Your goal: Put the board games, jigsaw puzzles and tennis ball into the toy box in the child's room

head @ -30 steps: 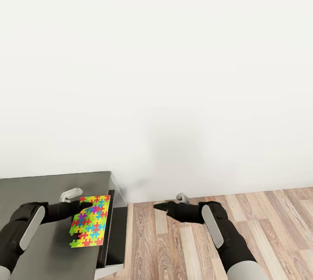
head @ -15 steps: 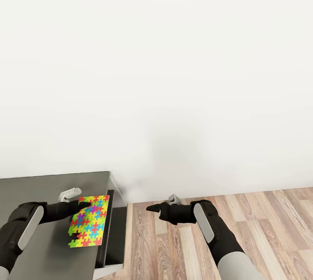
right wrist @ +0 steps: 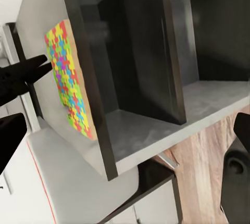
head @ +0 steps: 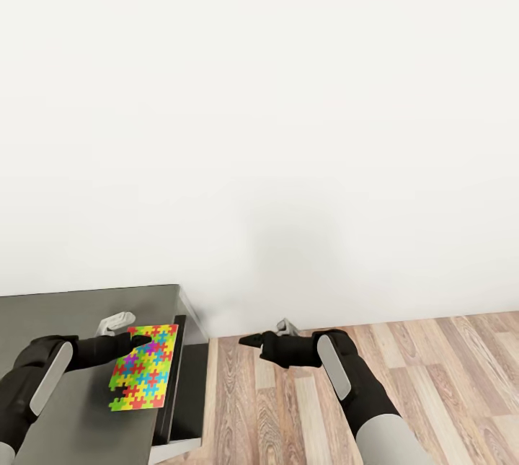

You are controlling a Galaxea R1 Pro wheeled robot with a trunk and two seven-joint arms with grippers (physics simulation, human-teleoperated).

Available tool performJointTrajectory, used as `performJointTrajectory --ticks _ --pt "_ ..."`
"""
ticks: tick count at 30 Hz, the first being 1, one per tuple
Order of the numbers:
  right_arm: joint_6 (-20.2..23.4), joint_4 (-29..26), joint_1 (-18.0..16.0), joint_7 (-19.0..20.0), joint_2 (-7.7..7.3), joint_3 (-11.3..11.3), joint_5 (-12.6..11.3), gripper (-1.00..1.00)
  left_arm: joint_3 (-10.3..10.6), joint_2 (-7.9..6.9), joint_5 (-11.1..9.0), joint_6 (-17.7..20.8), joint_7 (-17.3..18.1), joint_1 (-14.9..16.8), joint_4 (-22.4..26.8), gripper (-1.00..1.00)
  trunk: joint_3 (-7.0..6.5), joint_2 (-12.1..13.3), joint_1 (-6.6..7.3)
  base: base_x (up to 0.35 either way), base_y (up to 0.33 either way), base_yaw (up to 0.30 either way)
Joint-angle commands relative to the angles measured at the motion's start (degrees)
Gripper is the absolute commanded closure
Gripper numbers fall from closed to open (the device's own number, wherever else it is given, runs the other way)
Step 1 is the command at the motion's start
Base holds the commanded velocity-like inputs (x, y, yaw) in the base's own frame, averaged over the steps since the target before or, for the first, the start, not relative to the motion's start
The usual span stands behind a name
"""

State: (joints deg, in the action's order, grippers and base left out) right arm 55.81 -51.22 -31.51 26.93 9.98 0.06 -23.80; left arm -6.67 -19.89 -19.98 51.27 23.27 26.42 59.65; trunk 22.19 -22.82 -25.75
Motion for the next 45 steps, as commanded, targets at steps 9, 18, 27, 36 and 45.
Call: performJointTrajectory --ticks 9,18,27,36,45 --pt "-0.42 -0.02 -0.05 0.32 0.02 0.02 0.37 -1.00 -0.08 -0.05 0.13 0.33 0.28 0.04 0.03 -1.00 0.09 -0.10 -0.03 0.000 -0.047 0.000" --pt "-0.44 -0.02 -0.05 0.32 0.02 0.05 0.42 -1.00 -0.10 -0.06 0.11 0.33 0.28 0.04 0.03 -1.00 0.09 -0.10 -0.03 0.000 -0.010 0.000" --pt "-0.63 -0.02 0.02 0.32 0.02 0.03 0.42 -1.00 -0.20 -0.17 0.06 0.33 0.31 0.04 0.03 -1.00 0.09 -0.10 -0.03 0.000 0.000 0.000" --pt "-2.52 0.02 0.11 0.32 0.02 0.15 0.42 -1.00 -6.12 -2.00 -0.40 0.60 4.57 -0.02 0.20 -1.00 0.09 -0.10 -0.03 0.000 0.000 0.000" --pt "-5.19 0.14 0.13 0.32 0.02 0.28 0.50 -1.00 -11.46 -4.91 -0.11 1.38 16.72 -0.16 0.28 -1.00 0.09 -0.10 -0.03 0.000 0.000 0.000"
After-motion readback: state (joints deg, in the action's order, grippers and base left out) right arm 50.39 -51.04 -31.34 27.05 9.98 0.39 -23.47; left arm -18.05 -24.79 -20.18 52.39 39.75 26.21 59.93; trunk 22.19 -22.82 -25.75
